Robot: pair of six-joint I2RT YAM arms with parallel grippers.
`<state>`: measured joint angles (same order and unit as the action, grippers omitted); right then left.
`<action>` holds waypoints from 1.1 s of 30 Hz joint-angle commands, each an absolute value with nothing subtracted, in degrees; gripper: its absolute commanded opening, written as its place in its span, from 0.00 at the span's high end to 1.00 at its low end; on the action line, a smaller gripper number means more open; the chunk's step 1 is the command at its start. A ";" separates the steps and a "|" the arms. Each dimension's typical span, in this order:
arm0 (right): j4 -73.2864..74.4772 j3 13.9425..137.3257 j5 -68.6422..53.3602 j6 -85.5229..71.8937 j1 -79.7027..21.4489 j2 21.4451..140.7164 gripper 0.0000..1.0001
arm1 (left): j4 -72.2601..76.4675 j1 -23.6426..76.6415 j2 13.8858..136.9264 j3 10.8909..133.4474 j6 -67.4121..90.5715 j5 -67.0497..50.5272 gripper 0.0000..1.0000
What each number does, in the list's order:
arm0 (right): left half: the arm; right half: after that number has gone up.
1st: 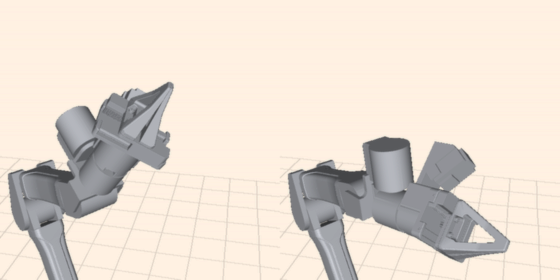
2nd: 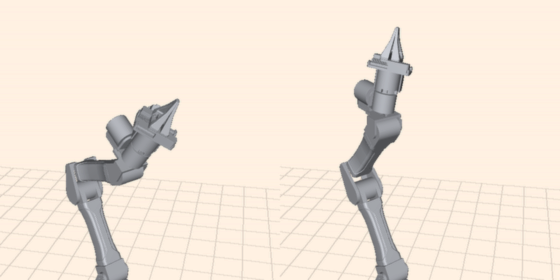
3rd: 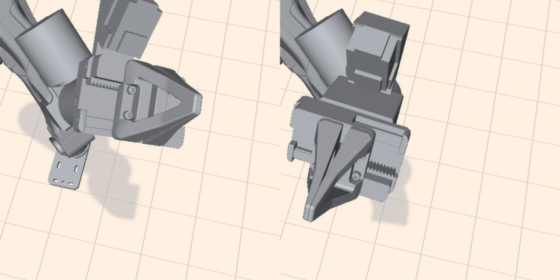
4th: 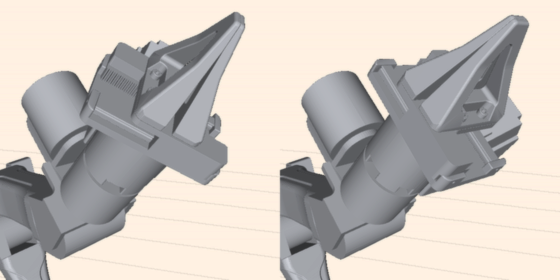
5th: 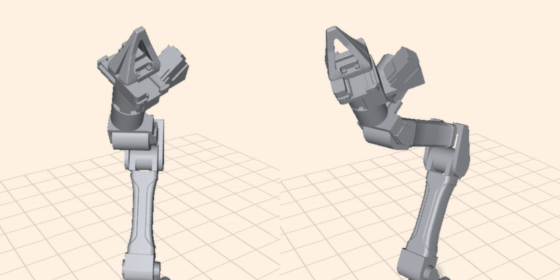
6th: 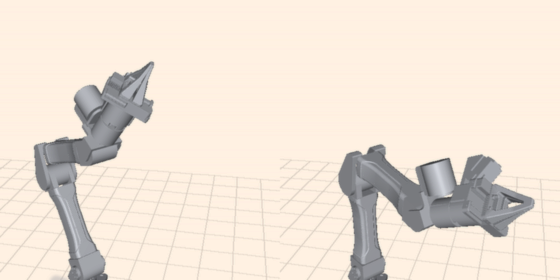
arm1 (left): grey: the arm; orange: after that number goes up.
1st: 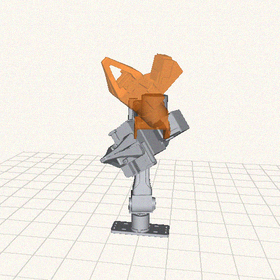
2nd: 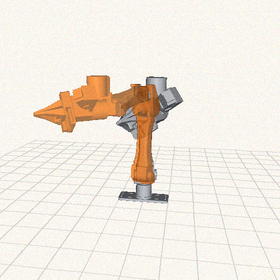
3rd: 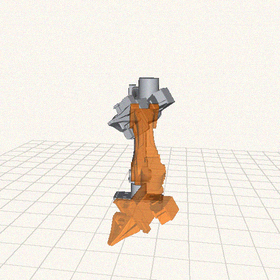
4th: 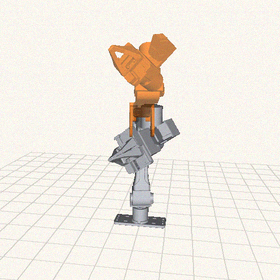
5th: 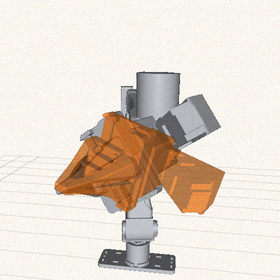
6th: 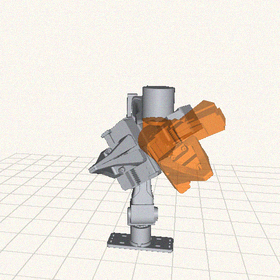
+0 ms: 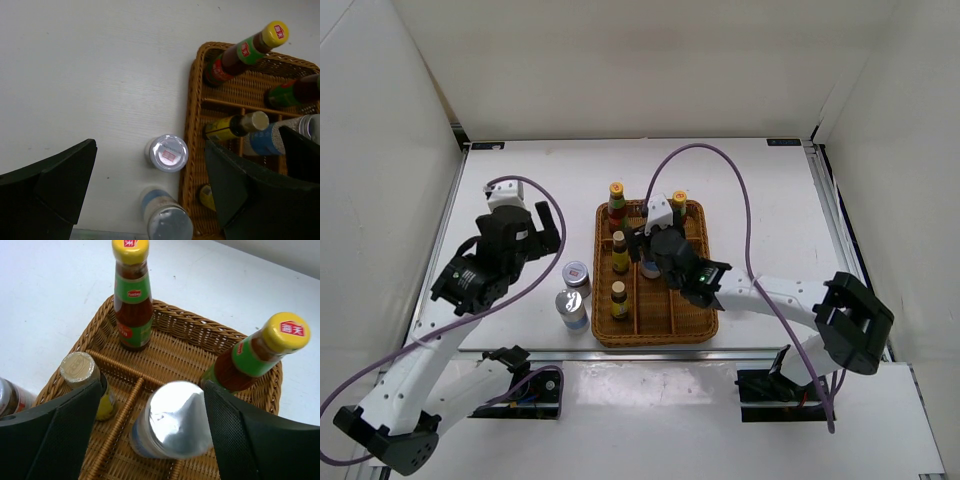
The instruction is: Organize the condiment bottles
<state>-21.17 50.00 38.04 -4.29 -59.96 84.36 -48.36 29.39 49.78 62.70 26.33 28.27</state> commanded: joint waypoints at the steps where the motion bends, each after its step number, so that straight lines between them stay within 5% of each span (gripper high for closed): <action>1: -23.99 50.54 40.78 -5.27 -59.94 82.18 0.14 | -52.82 29.62 48.87 63.99 31.28 21.10 0.00; 20: -16.53 53.96 41.31 -4.57 -59.94 75.50 0.11 | -55.10 37.44 43.77 52.92 45.16 14.23 0.00; 33: -9.15 53.96 42.36 -8.70 -59.94 69.79 0.11 | -62.93 41.40 54.93 52.91 51.86 18.11 0.00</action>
<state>-10.61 51.77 40.40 -6.72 -59.96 71.29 -61.71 41.10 54.96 52.86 50.04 16.14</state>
